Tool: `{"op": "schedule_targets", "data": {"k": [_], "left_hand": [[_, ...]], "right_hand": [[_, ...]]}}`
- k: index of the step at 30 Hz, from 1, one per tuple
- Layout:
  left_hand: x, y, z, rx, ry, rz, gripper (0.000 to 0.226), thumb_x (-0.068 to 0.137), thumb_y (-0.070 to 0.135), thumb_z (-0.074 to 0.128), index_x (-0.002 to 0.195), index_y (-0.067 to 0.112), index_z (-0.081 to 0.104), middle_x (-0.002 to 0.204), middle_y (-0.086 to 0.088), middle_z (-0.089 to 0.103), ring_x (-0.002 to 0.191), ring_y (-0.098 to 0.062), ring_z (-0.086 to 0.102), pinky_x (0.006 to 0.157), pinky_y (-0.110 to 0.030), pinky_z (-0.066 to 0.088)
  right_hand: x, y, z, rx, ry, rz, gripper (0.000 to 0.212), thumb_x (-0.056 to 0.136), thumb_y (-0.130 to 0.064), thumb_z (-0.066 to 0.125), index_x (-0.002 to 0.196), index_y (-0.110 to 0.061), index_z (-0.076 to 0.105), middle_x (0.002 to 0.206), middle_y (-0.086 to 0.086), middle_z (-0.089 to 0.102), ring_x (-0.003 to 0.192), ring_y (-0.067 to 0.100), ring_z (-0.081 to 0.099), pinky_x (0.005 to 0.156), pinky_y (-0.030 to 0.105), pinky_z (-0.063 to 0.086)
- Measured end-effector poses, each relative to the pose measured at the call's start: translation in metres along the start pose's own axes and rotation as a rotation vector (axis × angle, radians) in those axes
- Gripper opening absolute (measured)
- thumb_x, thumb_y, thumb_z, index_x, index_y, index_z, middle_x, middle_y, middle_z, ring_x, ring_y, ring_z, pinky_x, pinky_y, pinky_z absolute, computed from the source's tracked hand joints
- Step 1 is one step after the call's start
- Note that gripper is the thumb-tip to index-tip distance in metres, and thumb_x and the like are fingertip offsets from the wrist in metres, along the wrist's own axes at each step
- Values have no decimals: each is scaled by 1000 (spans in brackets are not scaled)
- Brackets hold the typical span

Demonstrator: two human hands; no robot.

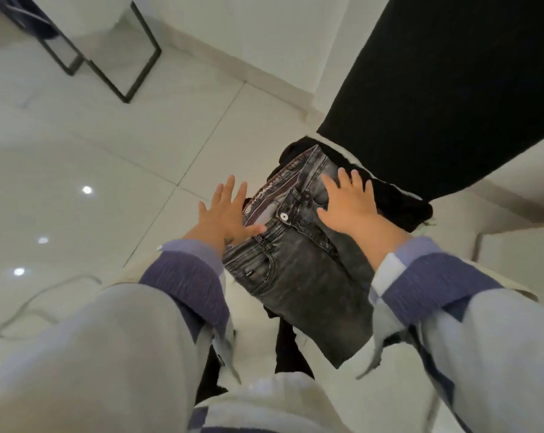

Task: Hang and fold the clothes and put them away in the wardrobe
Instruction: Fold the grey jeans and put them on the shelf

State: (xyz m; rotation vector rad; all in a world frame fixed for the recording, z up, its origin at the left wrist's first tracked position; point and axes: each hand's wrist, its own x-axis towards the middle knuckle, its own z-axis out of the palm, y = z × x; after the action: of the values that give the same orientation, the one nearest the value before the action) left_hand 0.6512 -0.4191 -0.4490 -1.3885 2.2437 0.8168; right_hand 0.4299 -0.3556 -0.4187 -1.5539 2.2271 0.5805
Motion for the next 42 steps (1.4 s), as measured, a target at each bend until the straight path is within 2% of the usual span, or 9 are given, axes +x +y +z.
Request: {"op": "schedule_targets", "data": {"k": [7,11,15,18,25,29,35,40,42], "left_hand": [[38,-10,71,-192,-62,-199,111,75,68,58,151,25,-11,157,1,-22,146,-29,-10,115,-60,9],[54,-12,102,-274,-66,-247,120,70,70,62,150,24,-15,159,-2,-16,147,-31,-4,114,-60,13],[58,-22,120,-305,-110,-341,132,56,86,52,148,24,-18,157,-9,16,141,-34,24,110,-57,27],[54,-24,119,-273,-96,-414,137,45,93,47,150,25,-8,150,-10,27,135,-35,33,106,-54,34],[39,-21,105,-292,-8,-406,92,64,68,69,128,11,36,123,-11,55,111,-33,55,90,-45,46],[25,-10,94,-283,-2,-397,77,72,63,67,121,9,43,114,-12,59,104,-34,58,81,-39,46],[0,14,55,-249,-5,-321,67,75,63,64,113,9,52,98,-8,58,85,-26,52,74,-33,40],[-32,54,17,-197,32,-186,51,80,57,62,94,9,49,86,-6,51,80,-25,49,71,-33,38],[-45,71,3,-172,50,-113,53,81,56,62,98,8,52,88,-8,54,81,-26,51,70,-33,39]], "right_hand": [[102,12,29,214,-43,34,76,90,-39,54,150,-15,14,155,14,16,141,38,17,114,50,21],[139,16,47,369,-9,103,89,86,-41,62,151,-14,7,154,15,20,139,39,22,111,50,25],[148,16,61,378,108,157,93,76,-42,74,147,-18,19,152,12,22,139,35,21,108,52,30],[147,12,60,398,199,188,86,69,-39,79,138,-17,30,149,10,26,137,32,23,104,50,30],[124,12,39,412,224,93,79,78,-34,75,137,-7,28,139,18,46,130,36,41,104,46,33],[100,14,26,439,184,106,80,78,-37,74,137,-8,28,132,17,54,119,35,54,90,44,46],[43,24,2,479,222,137,81,77,-39,75,137,-12,28,130,17,54,117,35,54,84,43,47],[-23,50,-24,580,328,244,82,77,-38,75,139,-14,27,127,15,56,115,34,55,75,39,42],[-57,65,-32,629,380,305,84,78,-37,75,141,-13,25,127,15,56,115,34,55,73,37,40]]}}
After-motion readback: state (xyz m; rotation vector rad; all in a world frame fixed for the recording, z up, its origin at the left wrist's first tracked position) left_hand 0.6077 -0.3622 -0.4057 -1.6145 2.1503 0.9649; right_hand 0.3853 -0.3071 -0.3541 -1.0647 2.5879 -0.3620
